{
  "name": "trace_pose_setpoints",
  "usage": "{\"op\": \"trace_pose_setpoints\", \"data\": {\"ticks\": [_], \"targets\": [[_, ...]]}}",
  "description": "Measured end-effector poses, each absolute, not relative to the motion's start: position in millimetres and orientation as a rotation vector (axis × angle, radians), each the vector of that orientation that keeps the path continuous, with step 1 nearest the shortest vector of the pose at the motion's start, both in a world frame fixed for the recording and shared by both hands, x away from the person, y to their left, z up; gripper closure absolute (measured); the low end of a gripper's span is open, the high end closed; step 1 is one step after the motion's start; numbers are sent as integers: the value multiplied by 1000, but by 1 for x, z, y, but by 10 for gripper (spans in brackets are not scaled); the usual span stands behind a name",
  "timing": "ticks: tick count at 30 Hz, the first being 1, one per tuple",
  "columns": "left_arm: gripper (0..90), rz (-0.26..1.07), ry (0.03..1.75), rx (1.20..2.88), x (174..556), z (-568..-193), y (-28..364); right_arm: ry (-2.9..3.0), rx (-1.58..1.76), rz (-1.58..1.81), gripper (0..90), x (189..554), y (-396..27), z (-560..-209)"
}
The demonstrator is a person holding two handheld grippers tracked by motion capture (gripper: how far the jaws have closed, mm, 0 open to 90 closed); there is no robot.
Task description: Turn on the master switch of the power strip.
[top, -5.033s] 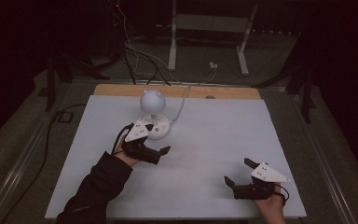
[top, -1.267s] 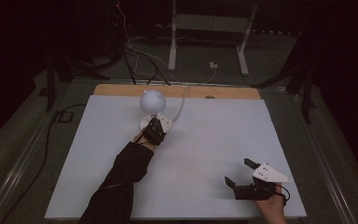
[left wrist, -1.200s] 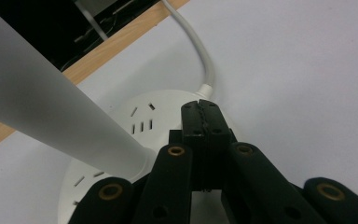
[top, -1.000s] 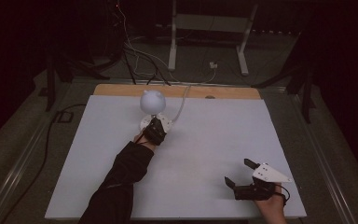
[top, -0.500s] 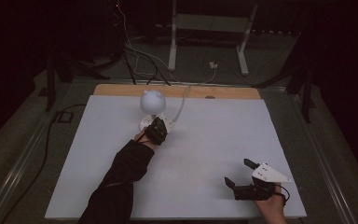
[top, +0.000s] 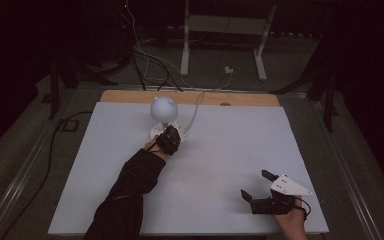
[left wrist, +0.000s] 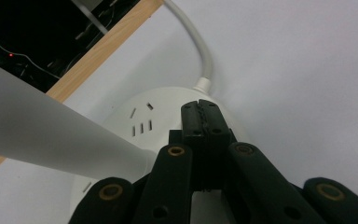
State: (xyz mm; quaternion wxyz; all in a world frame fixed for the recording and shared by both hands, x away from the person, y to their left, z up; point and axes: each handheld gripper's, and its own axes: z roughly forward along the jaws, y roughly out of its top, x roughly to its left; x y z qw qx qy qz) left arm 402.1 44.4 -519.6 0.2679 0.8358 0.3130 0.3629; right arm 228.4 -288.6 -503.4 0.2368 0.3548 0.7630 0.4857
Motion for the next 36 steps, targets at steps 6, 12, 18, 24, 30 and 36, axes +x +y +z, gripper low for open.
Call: {"op": "trace_pose_setpoints", "data": {"ticks": [6,12,18,24,30,36], "targets": [[900,955,821,2244,401,-514,45,2093,980,1335,0,230,-289,-504],[900,905,842,2172,398,-504,47,2085,979,1341,0,229,-290,-503],[900,841,848,2124,396,-491,53,2085,976,1344,0,229,-290,-503],[900,759,859,2113,392,-481,57,2084,977,1344,0,229,-290,-503],[822,720,869,2101,386,-474,59,2082,978,1347,0,229,-290,-502],[763,657,849,2108,380,-471,61,2081,972,1347,0,229,-289,-502]]}}
